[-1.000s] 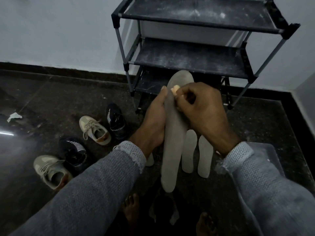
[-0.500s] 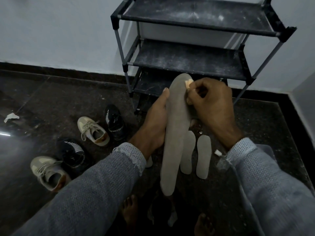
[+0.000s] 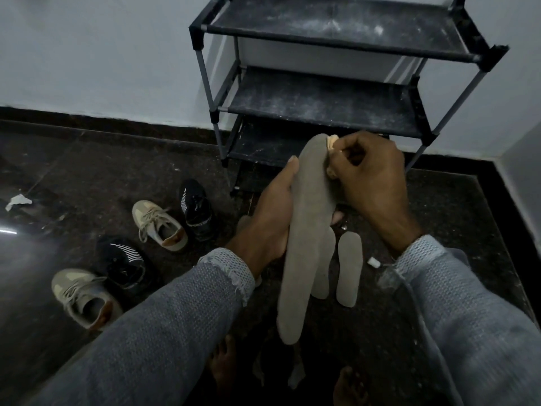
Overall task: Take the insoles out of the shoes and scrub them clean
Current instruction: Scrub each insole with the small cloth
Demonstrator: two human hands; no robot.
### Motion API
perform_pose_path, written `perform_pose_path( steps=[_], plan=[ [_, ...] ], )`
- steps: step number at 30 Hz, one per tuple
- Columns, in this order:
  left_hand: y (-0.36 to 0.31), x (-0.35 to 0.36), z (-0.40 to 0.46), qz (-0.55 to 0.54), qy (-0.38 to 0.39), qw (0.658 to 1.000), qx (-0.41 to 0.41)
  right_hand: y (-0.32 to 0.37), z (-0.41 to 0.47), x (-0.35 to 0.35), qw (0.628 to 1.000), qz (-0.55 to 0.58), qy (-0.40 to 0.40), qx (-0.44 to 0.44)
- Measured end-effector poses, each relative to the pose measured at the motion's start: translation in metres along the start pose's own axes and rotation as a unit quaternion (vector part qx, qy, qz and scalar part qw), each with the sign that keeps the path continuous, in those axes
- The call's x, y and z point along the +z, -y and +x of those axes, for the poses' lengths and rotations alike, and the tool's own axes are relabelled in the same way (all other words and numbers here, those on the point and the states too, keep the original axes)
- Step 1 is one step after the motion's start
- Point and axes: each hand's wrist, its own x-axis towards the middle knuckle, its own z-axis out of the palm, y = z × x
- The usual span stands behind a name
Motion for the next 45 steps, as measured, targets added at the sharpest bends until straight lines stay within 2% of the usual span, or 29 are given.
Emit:
perform_pose_path(
  steps=[6,8,12,17,19,25,32,36,39,45],
  plan=[
    [-0.004,-0.004,0.000,-0.019,0.010,0.999,0.033,0.022,-0.016,0.017,0.994,0.039,0.068,-0.071],
    [-0.004,-0.004,0.000,-0.007,0.013,0.999,0.042,0.018,-0.009,0.012,0.997,0.028,0.046,-0.061],
    [-0.003,0.001,-0.002,0.005,0.018,1.000,-0.001,0.005,0.001,-0.003,1.000,0.012,-0.011,-0.009],
    [-0.004,-0.001,-0.001,-0.019,0.010,0.999,0.028,0.019,-0.016,0.010,0.997,0.017,0.039,-0.070],
    [-0.004,-0.001,-0.001,-0.029,0.012,0.999,0.034,0.019,-0.014,0.012,0.996,0.006,0.036,-0.086],
    [-0.001,0.000,-0.001,0.013,0.009,1.000,-0.011,0.002,0.001,0.000,0.999,-0.011,-0.027,-0.026],
    [-0.002,-0.001,0.000,-0.018,0.017,1.000,0.019,0.017,-0.014,0.016,0.994,-0.011,0.007,-0.111],
    [-0.002,0.000,-0.001,-0.002,0.019,1.000,0.005,0.004,-0.001,0.006,0.995,-0.056,-0.024,-0.078],
    [-0.002,0.002,-0.002,0.016,0.009,1.000,-0.014,-0.001,0.001,0.001,0.997,-0.046,-0.030,-0.051],
    [-0.005,0.001,-0.004,-0.018,0.004,0.999,0.027,0.016,-0.016,0.021,0.992,-0.038,0.023,-0.115]
  ],
)
